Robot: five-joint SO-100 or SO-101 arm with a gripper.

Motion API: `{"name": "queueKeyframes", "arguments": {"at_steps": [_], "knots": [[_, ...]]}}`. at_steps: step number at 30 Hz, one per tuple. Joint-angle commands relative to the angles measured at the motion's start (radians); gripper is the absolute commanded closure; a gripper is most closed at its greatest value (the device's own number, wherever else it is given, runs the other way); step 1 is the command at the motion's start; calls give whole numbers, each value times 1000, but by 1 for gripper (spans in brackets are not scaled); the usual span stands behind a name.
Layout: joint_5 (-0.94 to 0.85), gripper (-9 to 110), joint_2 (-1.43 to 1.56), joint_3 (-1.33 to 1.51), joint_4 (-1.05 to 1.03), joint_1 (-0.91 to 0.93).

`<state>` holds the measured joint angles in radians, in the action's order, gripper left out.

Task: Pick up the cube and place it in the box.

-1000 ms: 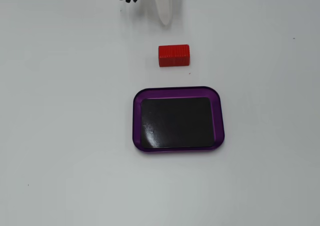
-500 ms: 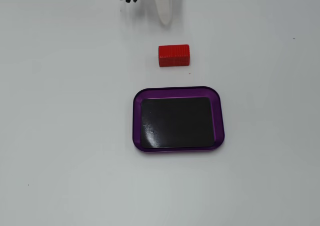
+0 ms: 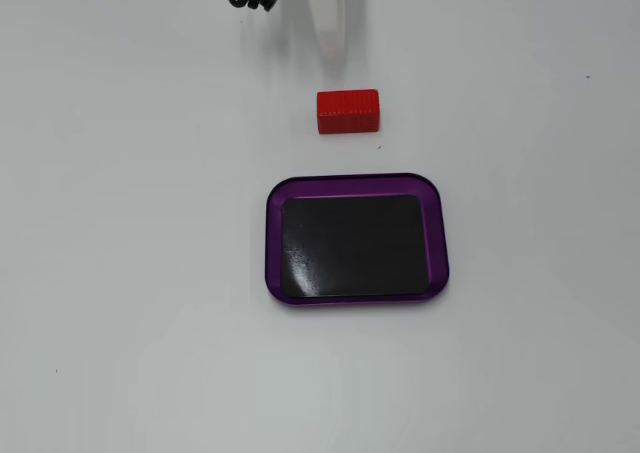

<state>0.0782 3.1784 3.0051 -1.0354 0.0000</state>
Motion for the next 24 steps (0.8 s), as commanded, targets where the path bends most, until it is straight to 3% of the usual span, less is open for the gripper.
{"name": "queueKeyframes", "arguments": {"at_steps": [1,10,19,24], "knots": [[-3,102,-167,-129,61,-5],[-2,101,-723,-548,61,-5],[11,78,-1094,-822,55,3],[12,74,-1216,-890,58,3]]}}
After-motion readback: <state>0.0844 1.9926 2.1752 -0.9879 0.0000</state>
